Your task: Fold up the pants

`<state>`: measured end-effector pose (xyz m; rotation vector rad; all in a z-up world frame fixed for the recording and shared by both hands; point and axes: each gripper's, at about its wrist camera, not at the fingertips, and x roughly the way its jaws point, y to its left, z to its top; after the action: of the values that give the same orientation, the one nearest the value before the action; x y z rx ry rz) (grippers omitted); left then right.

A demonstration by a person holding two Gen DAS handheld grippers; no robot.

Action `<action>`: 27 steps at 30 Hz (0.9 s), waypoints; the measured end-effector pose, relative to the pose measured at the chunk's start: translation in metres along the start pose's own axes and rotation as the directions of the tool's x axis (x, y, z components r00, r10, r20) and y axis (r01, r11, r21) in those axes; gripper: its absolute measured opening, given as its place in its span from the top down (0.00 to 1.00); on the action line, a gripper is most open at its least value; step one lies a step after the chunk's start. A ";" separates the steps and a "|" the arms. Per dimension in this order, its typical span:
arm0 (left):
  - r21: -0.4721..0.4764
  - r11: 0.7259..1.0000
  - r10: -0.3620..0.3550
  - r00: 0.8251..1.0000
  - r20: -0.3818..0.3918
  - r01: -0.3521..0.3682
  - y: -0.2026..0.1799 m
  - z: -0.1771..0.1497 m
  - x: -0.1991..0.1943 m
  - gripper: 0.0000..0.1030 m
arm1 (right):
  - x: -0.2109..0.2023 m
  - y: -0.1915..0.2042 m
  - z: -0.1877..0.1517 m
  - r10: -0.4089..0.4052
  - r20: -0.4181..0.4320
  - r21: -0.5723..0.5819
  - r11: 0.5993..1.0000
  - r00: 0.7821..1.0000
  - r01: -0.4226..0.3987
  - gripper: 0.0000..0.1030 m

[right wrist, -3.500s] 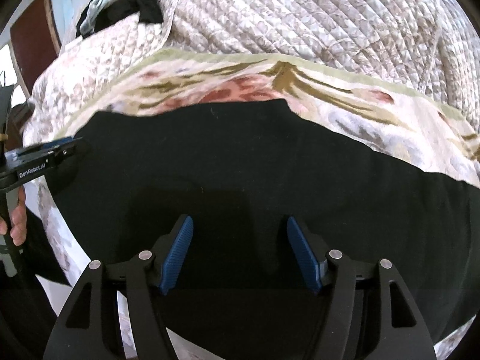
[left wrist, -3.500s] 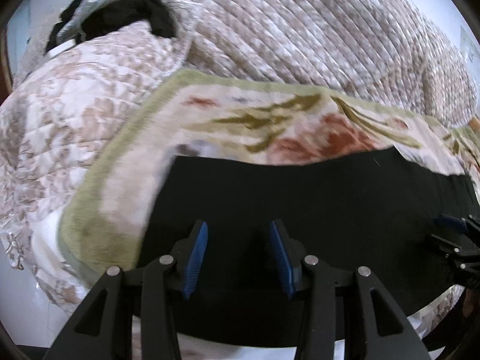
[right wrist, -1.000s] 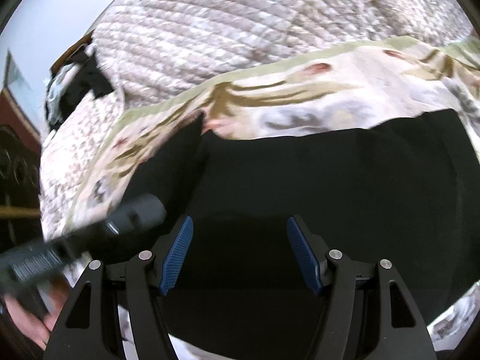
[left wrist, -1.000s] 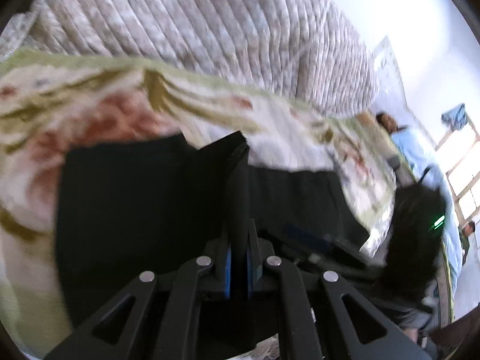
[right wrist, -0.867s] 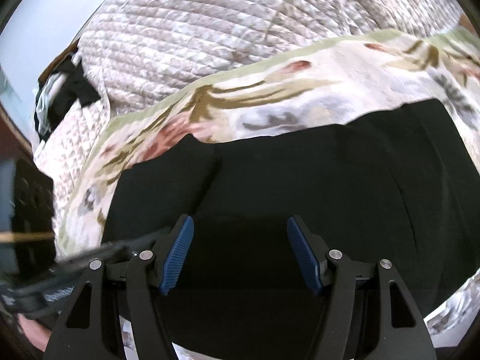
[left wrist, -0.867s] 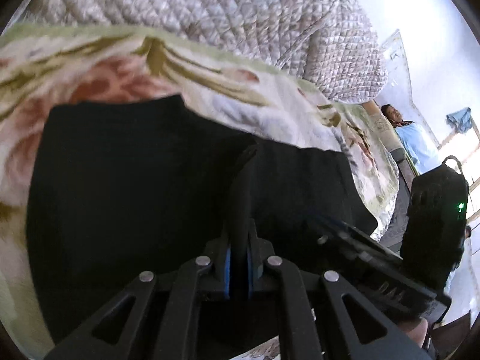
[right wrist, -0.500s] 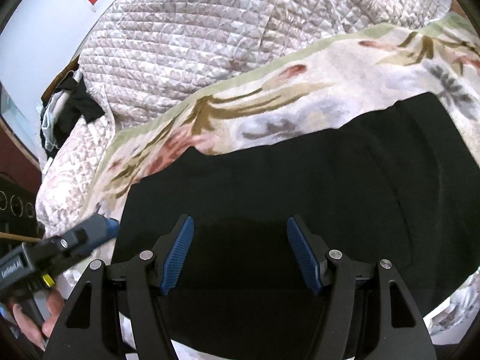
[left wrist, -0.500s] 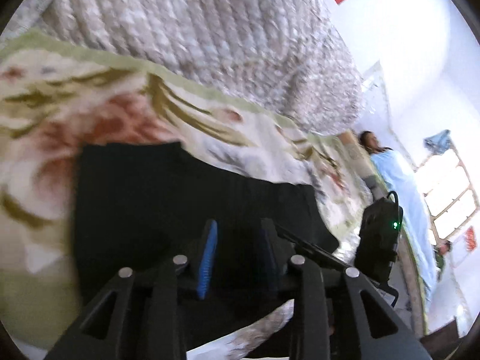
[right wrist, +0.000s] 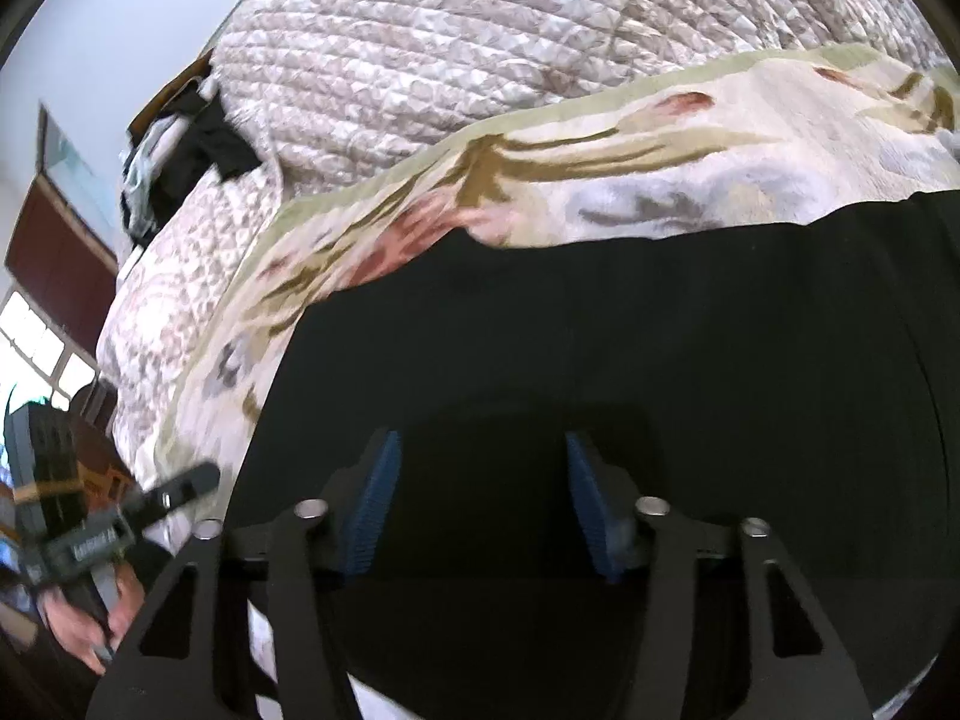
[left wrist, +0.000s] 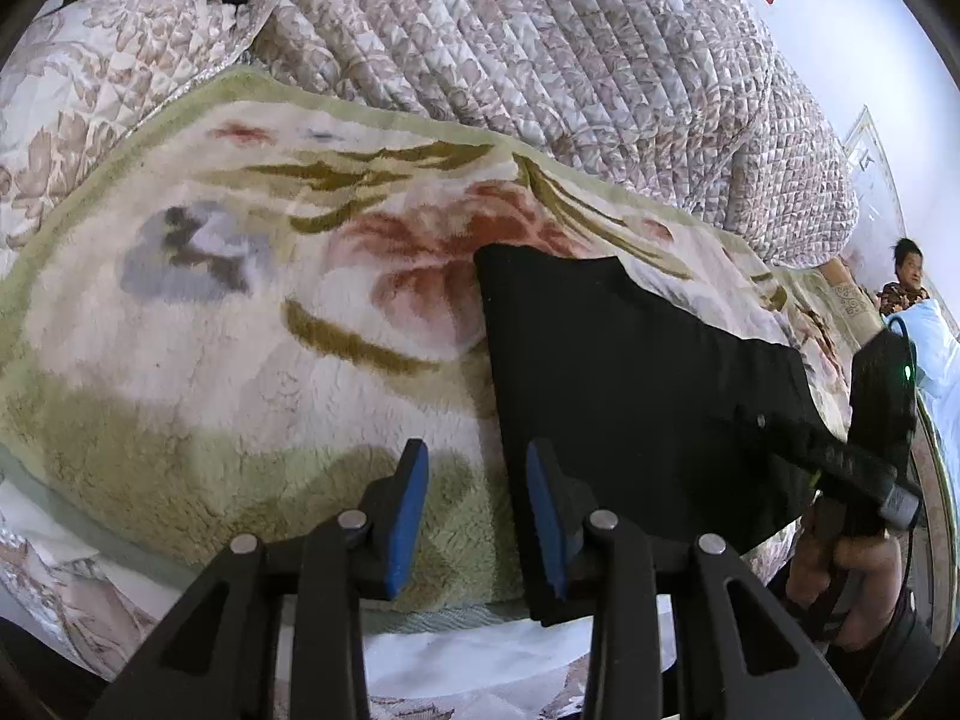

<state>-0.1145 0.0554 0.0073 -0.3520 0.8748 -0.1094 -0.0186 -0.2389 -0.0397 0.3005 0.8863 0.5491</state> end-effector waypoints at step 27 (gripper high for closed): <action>0.044 0.999 -0.008 1.000 0.022 0.007 -0.016 0.027 0.003 0.65 | 0.016 -0.031 0.028 0.022 -0.023 0.087 0.996 0.999 -0.020 0.98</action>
<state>-0.0908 0.0466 0.0266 -0.3152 0.8481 -0.1313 0.0220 -0.2564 -0.0475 0.3828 0.9323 0.5355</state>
